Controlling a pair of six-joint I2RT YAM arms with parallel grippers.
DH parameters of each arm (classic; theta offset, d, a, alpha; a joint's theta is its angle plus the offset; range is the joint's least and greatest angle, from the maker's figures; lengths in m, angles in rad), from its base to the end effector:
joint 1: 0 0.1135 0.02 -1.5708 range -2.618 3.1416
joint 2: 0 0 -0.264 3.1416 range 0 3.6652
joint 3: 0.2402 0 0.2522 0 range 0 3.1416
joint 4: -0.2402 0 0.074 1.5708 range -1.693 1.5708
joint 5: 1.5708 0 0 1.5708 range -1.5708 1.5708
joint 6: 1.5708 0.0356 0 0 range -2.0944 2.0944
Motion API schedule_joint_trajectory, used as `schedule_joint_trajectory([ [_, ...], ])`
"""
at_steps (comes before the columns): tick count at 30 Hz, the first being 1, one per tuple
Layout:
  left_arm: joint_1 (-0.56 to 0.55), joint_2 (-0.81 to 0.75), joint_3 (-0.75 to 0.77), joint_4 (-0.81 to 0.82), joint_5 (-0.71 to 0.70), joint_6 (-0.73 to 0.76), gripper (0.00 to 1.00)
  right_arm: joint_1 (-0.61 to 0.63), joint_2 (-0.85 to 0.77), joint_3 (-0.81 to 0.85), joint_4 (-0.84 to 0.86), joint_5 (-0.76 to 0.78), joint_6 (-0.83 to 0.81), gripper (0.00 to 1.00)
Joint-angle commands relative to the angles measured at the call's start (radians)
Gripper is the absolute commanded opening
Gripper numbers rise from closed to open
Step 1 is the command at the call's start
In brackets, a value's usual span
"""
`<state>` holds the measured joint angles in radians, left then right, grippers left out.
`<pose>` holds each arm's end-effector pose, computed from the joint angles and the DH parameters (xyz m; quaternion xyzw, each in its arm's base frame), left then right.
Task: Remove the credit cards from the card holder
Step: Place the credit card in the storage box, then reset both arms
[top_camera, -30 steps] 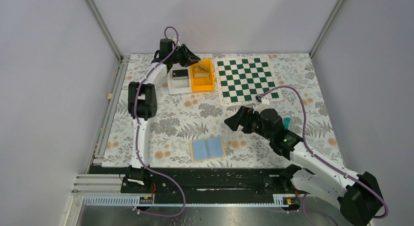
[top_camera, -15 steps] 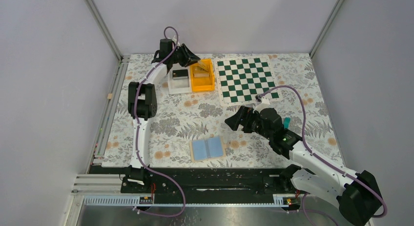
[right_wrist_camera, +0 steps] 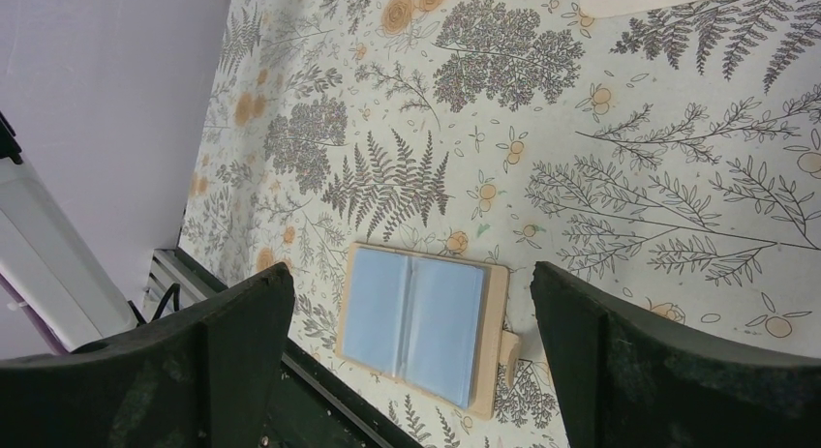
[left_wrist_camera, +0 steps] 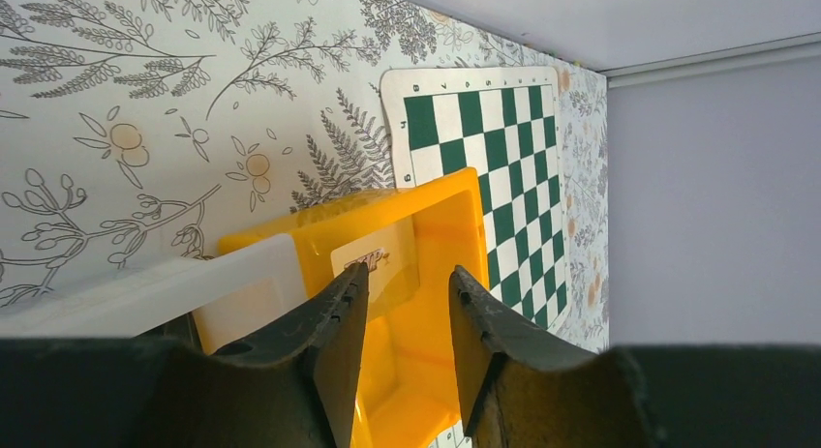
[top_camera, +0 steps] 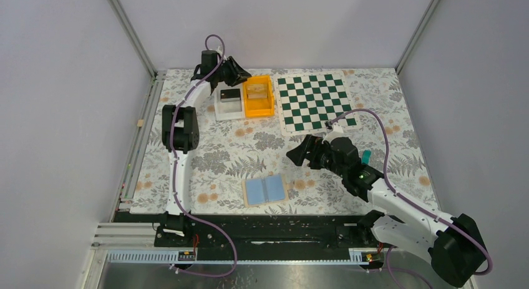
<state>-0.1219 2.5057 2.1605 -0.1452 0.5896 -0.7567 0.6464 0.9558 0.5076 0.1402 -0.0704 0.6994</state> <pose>0.5679 -0.0895 0.1951 -0.1141 0.8263 -0.4348 0.3394 0.1732 0.1338 0.2438 0.0006 0.8070 0.3899 0.4436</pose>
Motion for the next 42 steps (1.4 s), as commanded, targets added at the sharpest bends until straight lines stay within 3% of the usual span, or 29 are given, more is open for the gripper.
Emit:
schedule_joint_trajectory([
  [1, 0.007, -0.025, 0.023, 0.026, -0.021, 0.012, 0.37, -0.011, 0.004, 0.039, 0.049, 0.002, -0.005, 0.98],
  [10, 0.007, -0.081, 0.022, 0.004, 0.037, 0.000, 0.38, -0.013, 0.038, 0.058, 0.030, -0.042, -0.011, 0.98],
  [16, 0.003, -0.273, -0.098, -0.058, 0.061, 0.035, 0.42, -0.014, 0.064, 0.148, -0.203, 0.010, -0.072, 0.98],
  [21, -0.002, -0.503, -0.255, -0.202, 0.047, 0.103, 0.62, -0.014, 0.060, 0.218, -0.374, 0.056, -0.119, 0.98],
  [23, -0.012, -0.601, -0.329, -0.273, 0.035, 0.140, 0.76, -0.013, 0.045, 0.238, -0.418, 0.043, -0.133, 0.98],
  [24, -0.018, -0.649, -0.367, -0.314, 0.028, 0.160, 0.90, -0.013, 0.035, 0.240, -0.433, 0.043, -0.133, 0.98],
  [25, -0.024, -0.718, -0.423, -0.349, 0.024, 0.178, 0.98, -0.013, 0.025, 0.243, -0.449, 0.053, -0.131, 0.98],
  [33, -0.059, -1.126, -0.764, -0.489, -0.019, 0.304, 0.99, -0.013, -0.100, 0.293, -0.576, 0.151, -0.161, 0.98],
  [42, -0.115, -1.551, -1.166, -0.344, -0.056, 0.307, 0.99, -0.013, -0.216, 0.395, -0.624, 0.142, -0.149, 0.99],
])
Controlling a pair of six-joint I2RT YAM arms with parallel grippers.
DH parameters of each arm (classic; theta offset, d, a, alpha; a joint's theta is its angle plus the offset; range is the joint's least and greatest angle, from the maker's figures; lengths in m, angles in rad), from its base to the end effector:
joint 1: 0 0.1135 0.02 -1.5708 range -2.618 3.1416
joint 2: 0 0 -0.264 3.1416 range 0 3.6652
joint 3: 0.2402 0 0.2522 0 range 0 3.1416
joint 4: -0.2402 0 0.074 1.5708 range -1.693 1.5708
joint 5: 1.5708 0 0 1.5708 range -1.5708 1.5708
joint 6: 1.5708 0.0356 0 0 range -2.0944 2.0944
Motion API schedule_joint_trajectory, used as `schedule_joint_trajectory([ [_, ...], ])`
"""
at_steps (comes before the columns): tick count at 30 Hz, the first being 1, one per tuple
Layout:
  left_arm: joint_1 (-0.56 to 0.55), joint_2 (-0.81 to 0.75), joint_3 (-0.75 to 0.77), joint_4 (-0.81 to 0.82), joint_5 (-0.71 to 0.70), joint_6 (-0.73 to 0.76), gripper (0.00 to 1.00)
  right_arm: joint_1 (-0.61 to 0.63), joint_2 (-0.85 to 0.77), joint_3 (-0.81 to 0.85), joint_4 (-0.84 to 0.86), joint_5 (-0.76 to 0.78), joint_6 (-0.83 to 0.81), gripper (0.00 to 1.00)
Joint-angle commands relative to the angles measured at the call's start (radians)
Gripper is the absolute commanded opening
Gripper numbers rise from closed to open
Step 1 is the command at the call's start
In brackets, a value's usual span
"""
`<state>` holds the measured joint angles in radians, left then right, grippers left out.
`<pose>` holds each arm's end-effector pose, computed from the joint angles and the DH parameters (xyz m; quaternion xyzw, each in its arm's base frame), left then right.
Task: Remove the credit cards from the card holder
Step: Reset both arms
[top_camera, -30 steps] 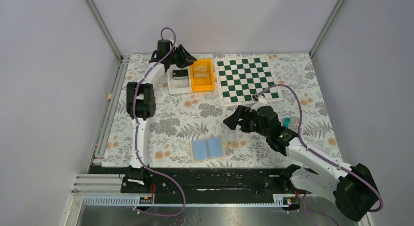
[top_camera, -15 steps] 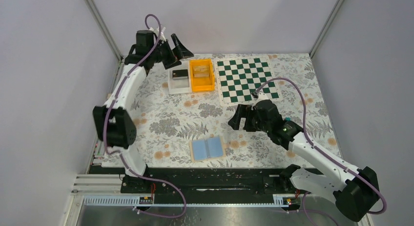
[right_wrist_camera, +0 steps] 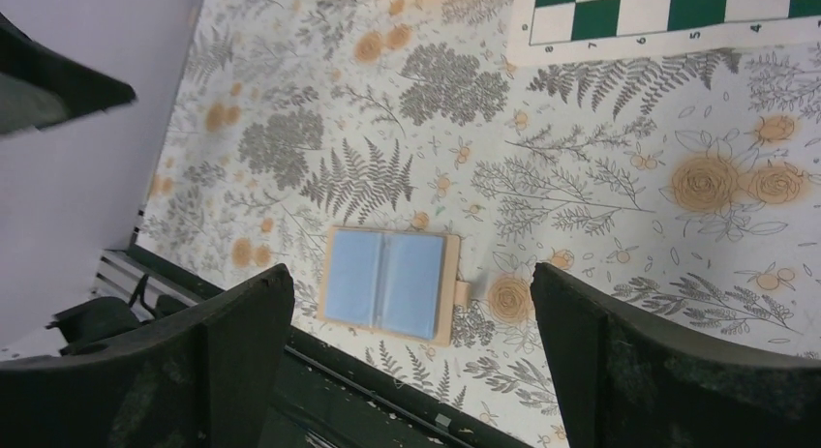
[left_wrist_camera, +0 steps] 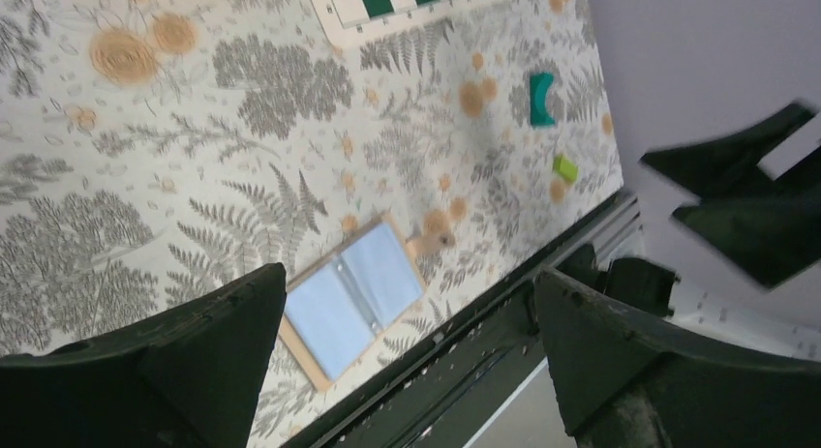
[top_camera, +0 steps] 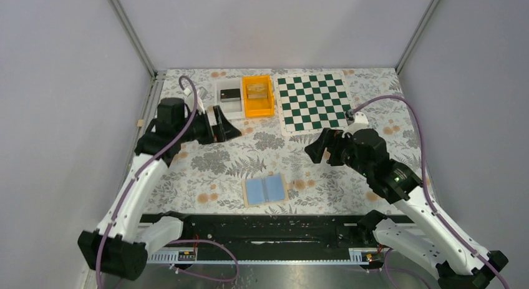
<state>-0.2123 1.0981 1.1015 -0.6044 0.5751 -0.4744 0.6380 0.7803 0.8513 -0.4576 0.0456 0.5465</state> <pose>0.2210 -0.0674 0.3506 0.0202 0.8584 -0.3867 0.3364 0.1407 0.1023 0.3351 -0.0252 0.8293 0.2958 0.4735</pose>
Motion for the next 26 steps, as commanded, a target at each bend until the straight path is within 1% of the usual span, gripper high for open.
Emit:
schedule_joint_trajectory([
  [1, -0.030, -0.186, -0.148, 0.159, -0.048, 0.016, 0.99, -0.005, -0.055, 0.049, -0.021, 0.021, 0.019, 0.99],
  [5, -0.035, -0.322, -0.250, 0.232, -0.079, 0.009, 0.99, -0.005, -0.124, -0.004, 0.055, 0.010, 0.074, 0.99],
  [9, -0.041, -0.395, -0.289, 0.235, -0.146, 0.036, 0.99, -0.006, -0.179, -0.071, 0.097, 0.034, 0.090, 0.99],
  [13, -0.041, -0.399, -0.287, 0.240, -0.119, 0.033, 0.99, -0.006, -0.194, -0.088, 0.099, 0.041, 0.083, 0.99],
  [26, -0.041, -0.408, -0.289, 0.239, -0.129, 0.034, 0.99, -0.005, -0.202, -0.105, 0.101, 0.045, 0.091, 0.99],
])
